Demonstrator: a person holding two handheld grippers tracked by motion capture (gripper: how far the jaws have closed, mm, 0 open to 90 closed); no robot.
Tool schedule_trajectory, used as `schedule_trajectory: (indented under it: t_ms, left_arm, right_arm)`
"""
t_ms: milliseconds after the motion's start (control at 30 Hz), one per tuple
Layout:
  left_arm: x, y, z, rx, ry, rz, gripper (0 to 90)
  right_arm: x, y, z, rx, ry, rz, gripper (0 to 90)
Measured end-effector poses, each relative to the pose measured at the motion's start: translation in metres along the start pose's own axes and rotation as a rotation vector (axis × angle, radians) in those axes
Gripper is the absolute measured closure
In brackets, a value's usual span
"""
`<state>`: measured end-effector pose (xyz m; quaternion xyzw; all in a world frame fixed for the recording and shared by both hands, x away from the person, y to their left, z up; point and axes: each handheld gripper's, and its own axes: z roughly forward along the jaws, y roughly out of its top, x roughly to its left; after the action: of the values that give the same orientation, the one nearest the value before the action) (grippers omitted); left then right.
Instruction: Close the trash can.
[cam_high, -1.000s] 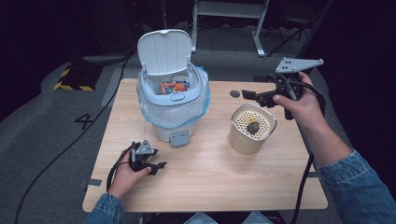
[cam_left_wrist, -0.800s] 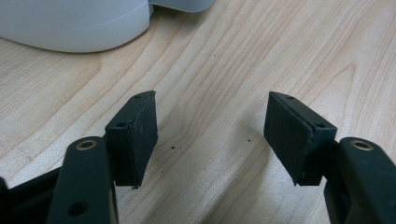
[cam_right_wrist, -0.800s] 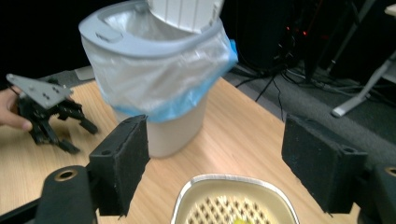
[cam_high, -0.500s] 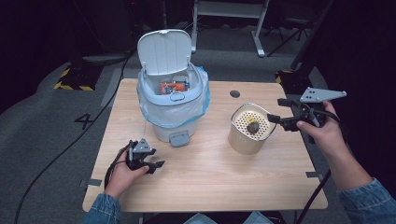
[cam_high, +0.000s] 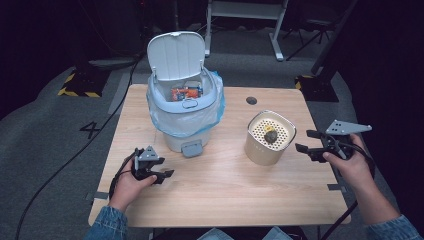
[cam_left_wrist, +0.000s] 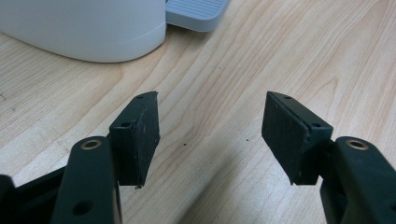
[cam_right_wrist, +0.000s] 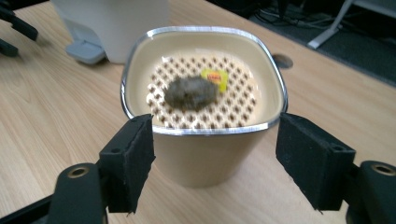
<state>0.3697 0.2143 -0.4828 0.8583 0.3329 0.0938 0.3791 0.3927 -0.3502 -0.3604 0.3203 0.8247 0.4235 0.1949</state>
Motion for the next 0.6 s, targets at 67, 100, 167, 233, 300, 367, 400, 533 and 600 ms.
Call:
schedule_trajectory:
  t_ms: [67,100,167,233,300,367,400,533,600]
  left_arm:
    - [0.001,-0.001,0.001,0.009,0.004,-0.008,37.3]
    - [0.001,-0.001,0.001,0.010,0.001,-0.010,37.3]
    - [0.001,-0.001,0.001,0.013,0.002,-0.010,37.3]
    - [0.001,-0.001,0.000,0.011,0.002,-0.011,37.3]
    - [0.001,-0.001,0.000,0.013,0.003,-0.018,37.5]
    - [0.002,-0.002,-0.001,0.016,0.009,-0.019,37.6]
    - [0.002,-0.002,-0.002,0.017,0.010,-0.022,37.7]
    - [0.002,-0.003,-0.004,0.022,0.010,-0.029,37.7]
    - [0.002,-0.003,-0.005,0.021,0.009,-0.031,37.7]
  right_arm:
    - [-0.001,-0.017,0.003,0.017,-0.011,0.026,28.1]
    - [-0.001,-0.023,0.005,0.026,-0.014,0.029,28.1]
    - [-0.001,-0.028,0.006,0.036,-0.018,0.035,28.1]
    - [-0.002,-0.046,0.013,0.077,-0.012,0.056,26.5]
    - [-0.002,-0.052,0.016,0.093,-0.013,0.059,26.3]
    - [-0.002,-0.064,0.022,0.119,-0.025,0.072,25.9]
    - [-0.002,-0.070,0.025,0.130,-0.024,0.081,25.5]
    - [-0.003,-0.089,0.035,0.150,-0.025,0.099,23.8]
    - [-0.003,-0.096,0.038,0.157,-0.023,0.106,23.2]
